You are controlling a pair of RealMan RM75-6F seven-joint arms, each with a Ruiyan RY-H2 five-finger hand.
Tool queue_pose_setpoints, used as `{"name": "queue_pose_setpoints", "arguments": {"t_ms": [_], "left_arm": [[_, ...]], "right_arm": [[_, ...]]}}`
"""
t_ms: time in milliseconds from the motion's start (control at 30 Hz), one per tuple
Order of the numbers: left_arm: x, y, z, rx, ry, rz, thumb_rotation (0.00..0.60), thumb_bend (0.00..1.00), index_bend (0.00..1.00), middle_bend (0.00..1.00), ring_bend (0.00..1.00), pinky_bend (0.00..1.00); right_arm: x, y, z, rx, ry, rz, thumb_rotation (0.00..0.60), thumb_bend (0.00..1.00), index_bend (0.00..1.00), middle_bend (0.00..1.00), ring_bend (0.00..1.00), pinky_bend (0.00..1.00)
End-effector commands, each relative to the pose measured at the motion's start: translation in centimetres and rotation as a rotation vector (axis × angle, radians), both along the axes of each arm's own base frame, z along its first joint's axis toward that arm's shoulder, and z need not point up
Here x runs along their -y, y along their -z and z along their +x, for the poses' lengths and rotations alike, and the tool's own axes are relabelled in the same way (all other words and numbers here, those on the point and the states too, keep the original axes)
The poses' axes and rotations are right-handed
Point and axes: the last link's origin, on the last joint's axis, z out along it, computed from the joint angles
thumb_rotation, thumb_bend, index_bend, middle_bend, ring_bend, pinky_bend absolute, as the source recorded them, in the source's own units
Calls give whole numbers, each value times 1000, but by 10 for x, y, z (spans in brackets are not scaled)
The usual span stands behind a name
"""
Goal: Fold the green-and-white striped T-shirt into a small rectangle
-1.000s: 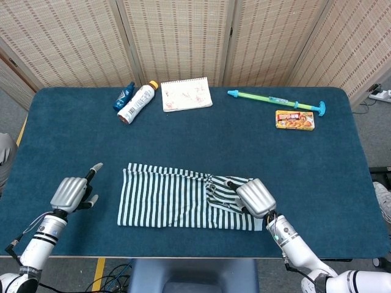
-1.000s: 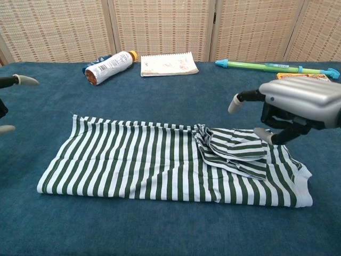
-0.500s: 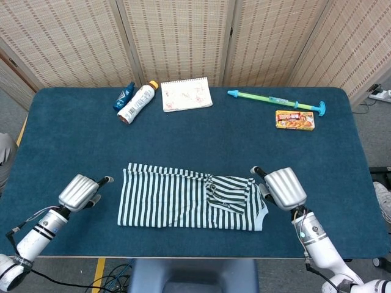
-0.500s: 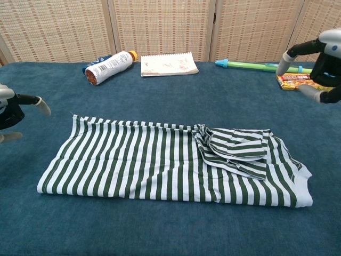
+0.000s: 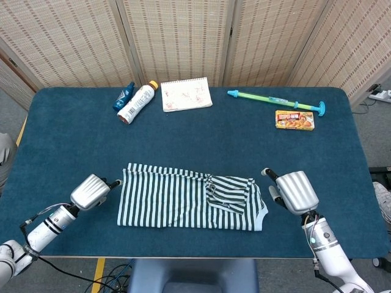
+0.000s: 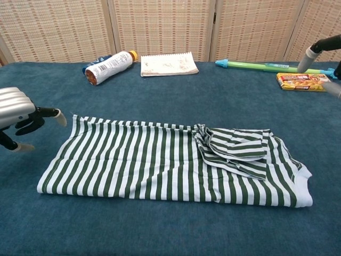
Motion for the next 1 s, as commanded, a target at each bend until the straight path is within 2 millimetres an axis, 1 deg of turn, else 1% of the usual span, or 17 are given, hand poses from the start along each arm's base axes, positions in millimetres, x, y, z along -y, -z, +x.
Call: {"name": "queue_pose_setpoints", "arguments": {"t_ms": [33, 267, 567, 1000], "left_arm": [[-1, 13, 4, 25, 23, -2, 600, 196, 339, 824, 750, 913], [-7, 23, 2, 10, 17, 1, 600, 196, 333, 824, 751, 913], [-9, 33, 2, -4, 11, -5, 600, 195, 333, 824, 751, 913], [-13, 48, 12, 12, 8, -23, 600, 196, 333, 824, 751, 913]], "right_arm": [[-1, -1, -1, -1, 4, -3, 600, 494, 325, 942, 1000, 1000], [-2, -3, -2, 0, 17, -10, 600, 494, 325, 942, 1000, 1000], [-2, -4, -4, 7, 31, -11, 600, 494, 325, 942, 1000, 1000], [-1, -4, -8, 15, 45, -12, 600, 494, 327, 942, 1000, 1000]]}}
